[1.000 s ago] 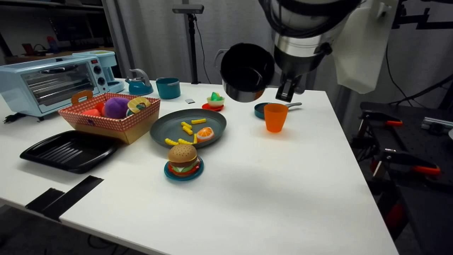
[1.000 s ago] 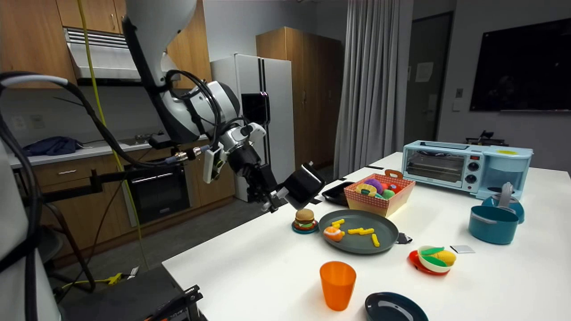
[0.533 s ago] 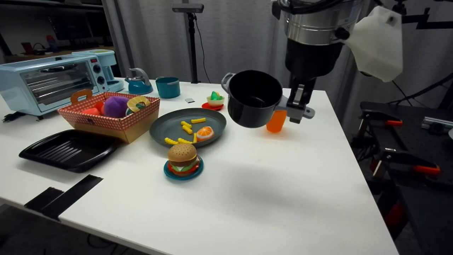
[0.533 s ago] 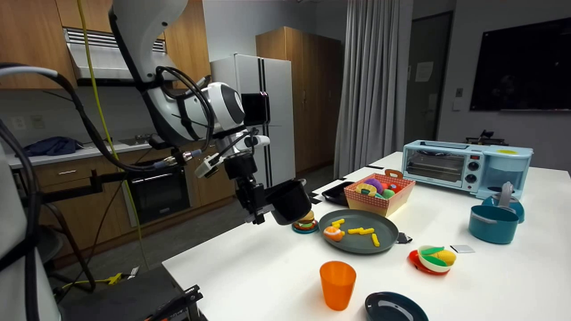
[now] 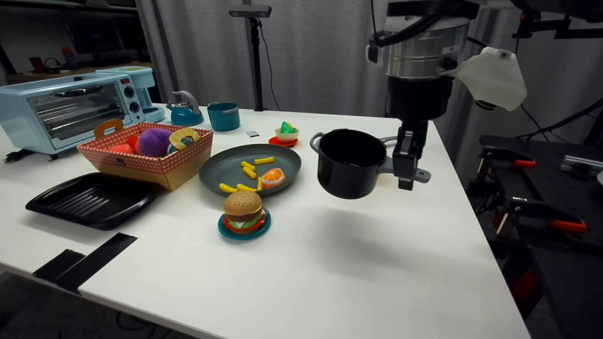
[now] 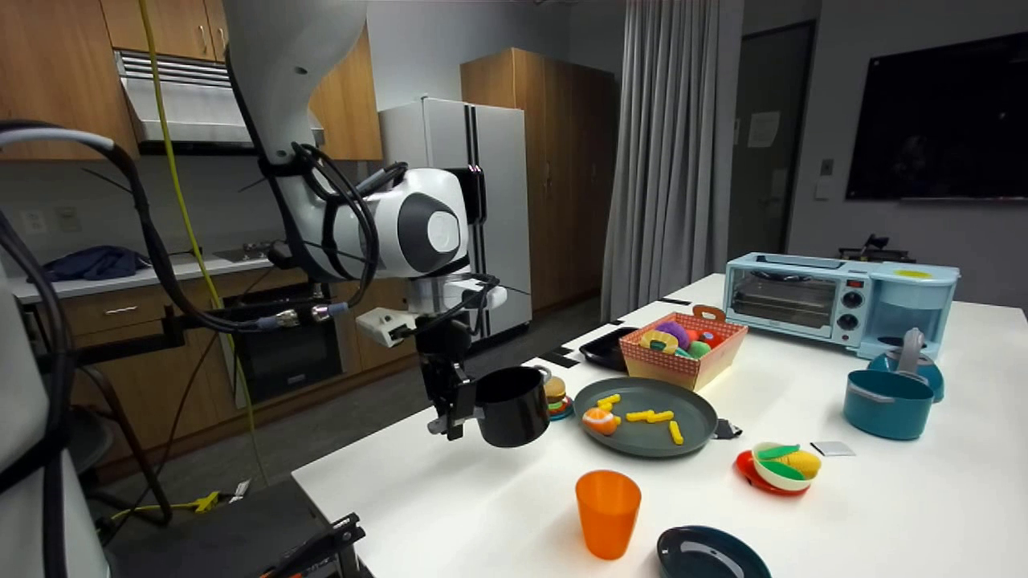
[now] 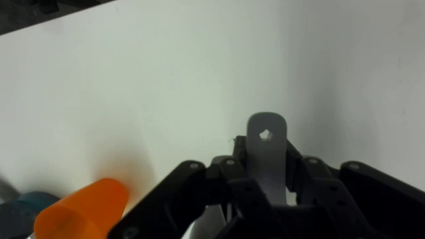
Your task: Pour the contents from the black pot onto the gray plate
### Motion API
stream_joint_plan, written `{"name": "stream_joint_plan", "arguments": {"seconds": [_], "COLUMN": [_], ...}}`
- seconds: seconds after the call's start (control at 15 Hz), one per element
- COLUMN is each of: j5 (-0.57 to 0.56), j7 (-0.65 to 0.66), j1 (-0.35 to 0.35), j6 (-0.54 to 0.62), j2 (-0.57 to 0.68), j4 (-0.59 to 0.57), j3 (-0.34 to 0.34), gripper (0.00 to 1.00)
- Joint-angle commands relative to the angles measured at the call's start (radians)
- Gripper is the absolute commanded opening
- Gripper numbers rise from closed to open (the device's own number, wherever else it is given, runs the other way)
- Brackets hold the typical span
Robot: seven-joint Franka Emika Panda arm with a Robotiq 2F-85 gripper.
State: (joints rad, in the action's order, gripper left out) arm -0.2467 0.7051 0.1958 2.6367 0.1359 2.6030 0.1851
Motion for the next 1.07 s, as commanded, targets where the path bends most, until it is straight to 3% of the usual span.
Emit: {"name": "stream_joint_plan", "arguments": {"seconds": [0.0, 0.4, 0.47, 0.53, 0.67, 1.0], "j5": [0.058, 0.063, 0.067, 0.074, 0.079, 0.089], "j7": [-0.087, -0.172, -0.188, -0.207, -0.233, -0.278], "j1": [-0.002, 0.001, 0.002, 0.001, 0.003, 0.004], "j6": [0.019, 0.010, 0.007, 0.003, -0.007, -0.023], "j2": [0.008, 0.078, 0.089, 0.101, 0.121, 0.144], "j4": [0.014, -0.020, -0.025, -0.031, -0.042, -0.061], "j3": [-0.030, -0.064, -0.067, -0.069, -0.077, -0.096], "gripper": [0.07, 0.07, 0.15, 0.49, 0.55, 0.92]}}
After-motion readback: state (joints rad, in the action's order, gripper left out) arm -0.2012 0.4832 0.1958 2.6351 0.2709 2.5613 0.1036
